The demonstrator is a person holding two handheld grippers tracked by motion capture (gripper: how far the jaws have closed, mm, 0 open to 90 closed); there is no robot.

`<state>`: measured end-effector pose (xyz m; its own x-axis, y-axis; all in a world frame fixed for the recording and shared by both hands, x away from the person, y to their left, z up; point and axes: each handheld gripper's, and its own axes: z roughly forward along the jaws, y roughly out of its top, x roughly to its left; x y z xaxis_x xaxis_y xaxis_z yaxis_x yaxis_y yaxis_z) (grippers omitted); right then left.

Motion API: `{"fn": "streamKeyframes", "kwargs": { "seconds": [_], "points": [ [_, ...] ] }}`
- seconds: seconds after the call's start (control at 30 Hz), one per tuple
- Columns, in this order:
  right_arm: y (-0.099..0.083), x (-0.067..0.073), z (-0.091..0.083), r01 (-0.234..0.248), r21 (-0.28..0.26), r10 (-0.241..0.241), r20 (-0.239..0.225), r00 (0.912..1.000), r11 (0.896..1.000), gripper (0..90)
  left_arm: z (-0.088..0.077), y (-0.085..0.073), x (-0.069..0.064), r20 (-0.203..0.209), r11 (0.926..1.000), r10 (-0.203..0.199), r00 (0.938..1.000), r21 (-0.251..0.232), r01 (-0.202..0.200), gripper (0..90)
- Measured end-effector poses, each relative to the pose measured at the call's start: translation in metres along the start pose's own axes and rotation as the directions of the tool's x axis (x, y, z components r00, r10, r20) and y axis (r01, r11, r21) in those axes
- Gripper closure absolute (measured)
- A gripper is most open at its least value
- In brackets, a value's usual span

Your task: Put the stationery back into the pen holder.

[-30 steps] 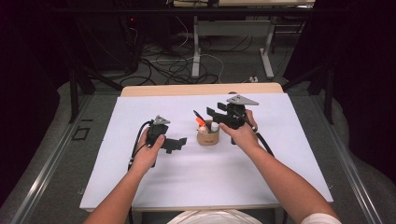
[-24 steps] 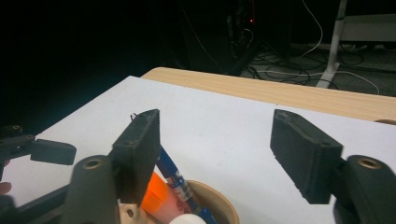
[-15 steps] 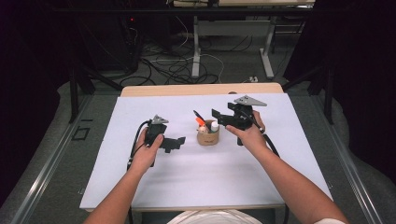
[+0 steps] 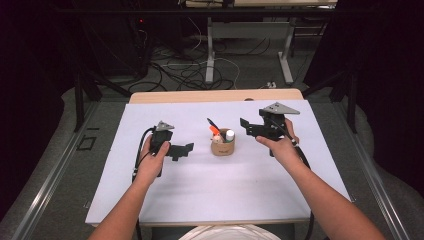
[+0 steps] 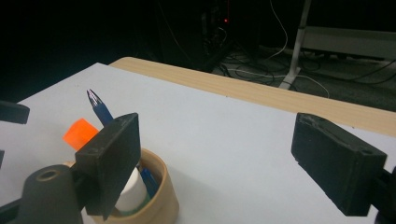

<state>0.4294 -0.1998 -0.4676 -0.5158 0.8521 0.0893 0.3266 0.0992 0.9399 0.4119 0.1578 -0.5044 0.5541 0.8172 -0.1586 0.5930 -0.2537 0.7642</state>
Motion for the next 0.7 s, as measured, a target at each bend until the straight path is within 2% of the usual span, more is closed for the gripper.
{"fn": "streamKeyframes", "kwargs": {
  "seconds": [0.07, 0.13, 0.2, 0.27, 0.3, 0.43, 0.53, 0.57, 0.6, 0.63, 0.7],
  "points": [
    [-0.002, -0.003, -0.004, -0.01, 0.008, 0.01, 0.005, 0.9999, 1.0, 15.2, -0.002, 0.0, 0.003, -0.007, 0.9999, -0.007, 0.9999, -0.007, 0.007, 0.4],
    [-0.003, -0.007, -0.008, 0.003, 0.01, -0.003, 0.005, 1.0, 1.0, 15.3, -0.004, 0.001, 0.005, -0.012, 0.9998, -0.01, 0.9999, -0.015, 0.01, 0.4],
    [-0.005, -0.011, -0.012, 0.004, 0.043, -0.005, 0.014, 0.9999, 0.999, 14.8, -0.006, 0.001, 0.008, -0.02, 0.9998, -0.009, 0.9998, -0.018, 0.008, 0.4],
    [-0.007, -0.014, -0.015, 0.022, 0.049, -0.024, 0.039, 0.9989, 0.999, 14.0, -0.008, 0.001, 0.01, -0.027, 0.9997, -0.016, 0.9995, -0.018, 0.016, 0.4],
    [-0.009, -0.015, -0.016, 0.013, 0.042, -0.015, 0.05, 0.9986, 0.999, 13.0, -0.008, 0.0, 0.011, -0.029, 0.9995, -0.022, 0.9993, -0.024, 0.021, 0.4],
    [-0.015, -0.022, -0.021, 0.02, 0.068, -0.025, 0.075, 0.9968, 0.997, 0.0, -0.011, 0.001, 0.015, -0.042, 0.9985, -0.038, 0.9984, -0.041, 0.037, 0.4],
    [-0.021, -0.025, -0.023, 0.022, 0.092, -0.03, 0.088, 0.9957, 0.995, 0.0, -0.014, 0.001, 0.018, -0.042, 0.9981, -0.047, 0.998, -0.042, 0.046, 0.3],
    [-0.023, -0.025, -0.024, 0.022, 0.099, -0.031, 0.089, 0.9955, 0.995, 0.0, -0.014, 0.001, 0.019, -0.055, 0.9973, -0.049, 0.9973, -0.057, 0.046, 0.3],
    [-0.024, -0.026, -0.025, 0.022, 0.103, -0.032, 0.095, 0.995, 0.994, 0.0, -0.016, 0.001, 0.02, -0.048, 0.9977, -0.053, 0.9974, -0.044, 0.051, 0.3],
    [-0.026, -0.027, -0.025, 0.026, 0.101, -0.036, 0.097, 0.9947, 0.995, 0.0, -0.015, 0.001, 0.02, -0.06, 0.9961, -0.059, 0.9964, -0.069, 0.055, 0.3],
    [-0.03, -0.03, -0.026, 0.023, 0.107, -0.035, 0.111, 0.9931, 0.994, 0.0, -0.017, 0.001, 0.023, -0.062, 0.9976, -0.048, 0.9969, -0.053, 0.044, 0.3]
  ]
}}
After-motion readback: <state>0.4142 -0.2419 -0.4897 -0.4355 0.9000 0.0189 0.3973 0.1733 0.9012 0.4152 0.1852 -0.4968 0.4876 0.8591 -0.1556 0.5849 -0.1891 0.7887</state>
